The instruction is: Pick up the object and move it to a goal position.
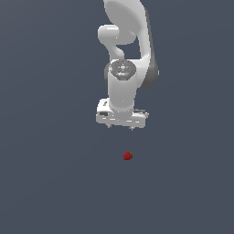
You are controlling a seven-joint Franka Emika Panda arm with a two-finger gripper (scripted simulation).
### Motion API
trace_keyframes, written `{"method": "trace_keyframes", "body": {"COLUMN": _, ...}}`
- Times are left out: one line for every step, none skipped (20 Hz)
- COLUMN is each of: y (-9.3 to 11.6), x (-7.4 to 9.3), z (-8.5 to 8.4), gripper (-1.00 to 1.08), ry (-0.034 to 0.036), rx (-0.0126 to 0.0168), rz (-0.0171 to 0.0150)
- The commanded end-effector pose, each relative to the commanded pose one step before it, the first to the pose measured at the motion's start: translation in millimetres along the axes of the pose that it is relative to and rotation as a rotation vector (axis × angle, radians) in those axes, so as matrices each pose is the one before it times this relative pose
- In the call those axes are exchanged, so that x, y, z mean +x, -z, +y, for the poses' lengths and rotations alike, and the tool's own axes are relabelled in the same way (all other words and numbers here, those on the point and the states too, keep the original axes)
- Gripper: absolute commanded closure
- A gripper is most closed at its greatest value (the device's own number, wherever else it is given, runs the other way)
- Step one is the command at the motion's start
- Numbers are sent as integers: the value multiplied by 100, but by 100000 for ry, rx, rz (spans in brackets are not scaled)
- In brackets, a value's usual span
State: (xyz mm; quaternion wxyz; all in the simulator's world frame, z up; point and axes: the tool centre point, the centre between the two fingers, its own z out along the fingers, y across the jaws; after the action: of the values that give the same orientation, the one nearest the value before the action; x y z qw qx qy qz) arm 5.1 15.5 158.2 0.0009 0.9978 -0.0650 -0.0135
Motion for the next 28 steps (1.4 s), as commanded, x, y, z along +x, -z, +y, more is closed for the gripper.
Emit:
{"method": "trace_keyframes", "body": {"y": -242, "x": 266, "z": -139, "gripper": -92, "ry": -4425, "rx": 172, "rz": -25}}
{"method": "trace_keyframes", "body": {"y": -109, "x": 120, "z": -68, "gripper": -92, "ry": -2038, "rx": 76, "rz": -6}}
{"method": "trace_keyframes", "body": {"y": -117, "x": 126, "z": -75, "gripper": -92, "ry": -2168, "rx": 78, "rz": -7}}
{"method": "trace_keyframes", "body": {"y": -125, "x": 132, "z": -82, "gripper": -92, "ry": -2302, "rx": 80, "rz": -8}}
{"method": "trace_keyframes", "body": {"y": -133, "x": 137, "z": -90, "gripper": -92, "ry": -2437, "rx": 81, "rz": -8}}
{"method": "trace_keyframes", "body": {"y": -141, "x": 141, "z": -99, "gripper": -92, "ry": -2570, "rx": 82, "rz": -9}}
{"method": "trace_keyframes", "body": {"y": -148, "x": 144, "z": -107, "gripper": -92, "ry": -2687, "rx": 81, "rz": -8}}
{"method": "trace_keyframes", "body": {"y": -151, "x": 142, "z": -112, "gripper": -92, "ry": -2718, "rx": 78, "rz": -8}}
{"method": "trace_keyframes", "body": {"y": -152, "x": 138, "z": -116, "gripper": -92, "ry": -2718, "rx": 74, "rz": -7}}
{"method": "trace_keyframes", "body": {"y": -152, "x": 134, "z": -120, "gripper": -92, "ry": -2714, "rx": 70, "rz": -6}}
{"method": "trace_keyframes", "body": {"y": -153, "x": 130, "z": -124, "gripper": -92, "ry": -2712, "rx": 67, "rz": -5}}
{"method": "trace_keyframes", "body": {"y": -154, "x": 125, "z": -127, "gripper": -92, "ry": -2709, "rx": 63, "rz": -3}}
{"method": "trace_keyframes", "body": {"y": -154, "x": 121, "z": -130, "gripper": -92, "ry": -2707, "rx": 60, "rz": -1}}
{"method": "trace_keyframes", "body": {"y": -155, "x": 116, "z": -134, "gripper": -92, "ry": -2703, "rx": 56, "rz": 1}}
{"method": "trace_keyframes", "body": {"y": -156, "x": 111, "z": -137, "gripper": -92, "ry": -2701, "rx": 53, "rz": 3}}
{"method": "trace_keyframes", "body": {"y": -156, "x": 107, "z": -139, "gripper": -92, "ry": -2698, "rx": 51, "rz": 5}}
{"method": "trace_keyframes", "body": {"y": -157, "x": 102, "z": -142, "gripper": -92, "ry": -2695, "rx": 48, "rz": 7}}
{"method": "trace_keyframes", "body": {"y": -157, "x": 97, "z": -145, "gripper": -92, "ry": -2692, "rx": 45, "rz": 10}}
{"method": "trace_keyframes", "body": {"y": -158, "x": 92, "z": -147, "gripper": -92, "ry": -2689, "rx": 43, "rz": 13}}
{"method": "trace_keyframes", "body": {"y": -158, "x": 86, "z": -150, "gripper": -92, "ry": -2686, "rx": 41, "rz": 15}}
{"method": "trace_keyframes", "body": {"y": -159, "x": 81, "z": -152, "gripper": -92, "ry": -2682, "rx": 39, "rz": 18}}
{"method": "trace_keyframes", "body": {"y": -159, "x": 76, "z": -154, "gripper": -92, "ry": -2679, "rx": 38, "rz": 21}}
{"method": "trace_keyframes", "body": {"y": -160, "x": 70, "z": -156, "gripper": -92, "ry": -2676, "rx": 37, "rz": 24}}
{"method": "trace_keyframes", "body": {"y": -160, "x": 65, "z": -158, "gripper": -92, "ry": -2672, "rx": 35, "rz": 27}}
{"method": "trace_keyframes", "body": {"y": -161, "x": 59, "z": -159, "gripper": -92, "ry": -2669, "rx": 35, "rz": 30}}
{"method": "trace_keyframes", "body": {"y": -161, "x": 54, "z": -160, "gripper": -92, "ry": -2666, "rx": 34, "rz": 33}}
{"method": "trace_keyframes", "body": {"y": -161, "x": 48, "z": -162, "gripper": -92, "ry": -2662, "rx": 34, "rz": 37}}
{"method": "trace_keyframes", "body": {"y": -162, "x": 43, "z": -162, "gripper": -92, "ry": -2660, "rx": 33, "rz": 40}}
